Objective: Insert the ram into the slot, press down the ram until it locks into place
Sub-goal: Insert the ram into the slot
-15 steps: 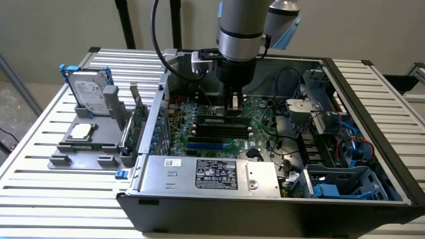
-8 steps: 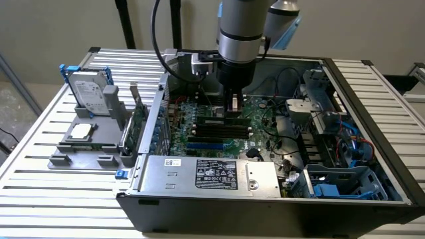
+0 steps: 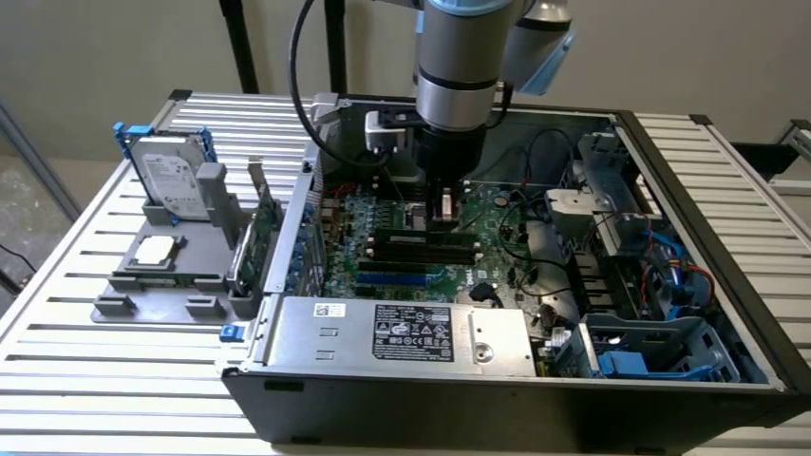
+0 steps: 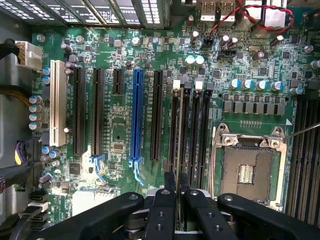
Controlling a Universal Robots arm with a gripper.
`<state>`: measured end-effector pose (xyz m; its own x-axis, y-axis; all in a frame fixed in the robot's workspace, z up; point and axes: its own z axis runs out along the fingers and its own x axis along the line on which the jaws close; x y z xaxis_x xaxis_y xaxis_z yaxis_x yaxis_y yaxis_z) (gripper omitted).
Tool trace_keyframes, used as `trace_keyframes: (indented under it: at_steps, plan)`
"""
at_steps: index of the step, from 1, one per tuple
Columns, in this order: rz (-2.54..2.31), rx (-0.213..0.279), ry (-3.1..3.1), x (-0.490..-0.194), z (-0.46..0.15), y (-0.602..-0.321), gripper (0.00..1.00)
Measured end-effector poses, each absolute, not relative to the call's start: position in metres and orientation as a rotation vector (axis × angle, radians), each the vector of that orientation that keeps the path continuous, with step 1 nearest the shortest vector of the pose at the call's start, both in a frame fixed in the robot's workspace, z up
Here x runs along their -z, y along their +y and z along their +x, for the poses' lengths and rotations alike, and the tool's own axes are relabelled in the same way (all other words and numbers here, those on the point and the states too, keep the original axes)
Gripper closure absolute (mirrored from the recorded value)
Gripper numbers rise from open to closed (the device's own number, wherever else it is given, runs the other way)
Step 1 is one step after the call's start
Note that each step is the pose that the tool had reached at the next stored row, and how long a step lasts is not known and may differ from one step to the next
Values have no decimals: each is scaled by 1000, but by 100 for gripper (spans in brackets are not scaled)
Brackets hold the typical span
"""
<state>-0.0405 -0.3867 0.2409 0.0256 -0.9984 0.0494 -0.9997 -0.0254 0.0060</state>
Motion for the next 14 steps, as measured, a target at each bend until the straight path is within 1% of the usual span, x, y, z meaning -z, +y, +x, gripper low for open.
trace_keyframes:
  at_steps: [14]
  plan:
    - [2220,-51,-2165,-234,-40,-387,86]
